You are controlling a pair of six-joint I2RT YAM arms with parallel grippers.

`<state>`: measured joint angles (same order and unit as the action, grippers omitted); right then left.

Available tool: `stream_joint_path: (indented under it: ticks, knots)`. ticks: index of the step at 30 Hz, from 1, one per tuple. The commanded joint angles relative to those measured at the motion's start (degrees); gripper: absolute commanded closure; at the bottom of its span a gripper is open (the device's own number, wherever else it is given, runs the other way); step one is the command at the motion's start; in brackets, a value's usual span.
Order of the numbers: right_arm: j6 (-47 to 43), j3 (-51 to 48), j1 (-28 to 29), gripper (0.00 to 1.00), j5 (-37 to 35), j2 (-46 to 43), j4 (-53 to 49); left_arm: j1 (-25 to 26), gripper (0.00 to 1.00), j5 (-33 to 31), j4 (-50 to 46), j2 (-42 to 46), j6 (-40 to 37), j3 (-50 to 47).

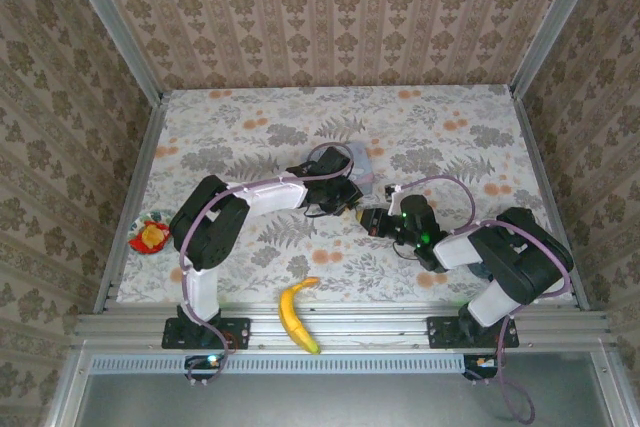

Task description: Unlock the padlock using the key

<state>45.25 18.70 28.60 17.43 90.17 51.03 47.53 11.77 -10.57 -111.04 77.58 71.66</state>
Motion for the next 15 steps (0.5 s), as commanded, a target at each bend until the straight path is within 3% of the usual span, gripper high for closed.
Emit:
stream_joint_path:
  ticks: [1, 15]
  knots:
    - [0.86, 1.08, -1.57, 1.0, -1.63, -0.33, 2.07, 0.46, 1.0, 6.86, -3.67, -2.16, 3.06, -0.73]
    - [2.14, 0.73, -1.88, 1.0, -4.19, -1.56, 1.63, 0.46, 1.0, 7.7, -3.32, -2.18, 2.98, -0.82]
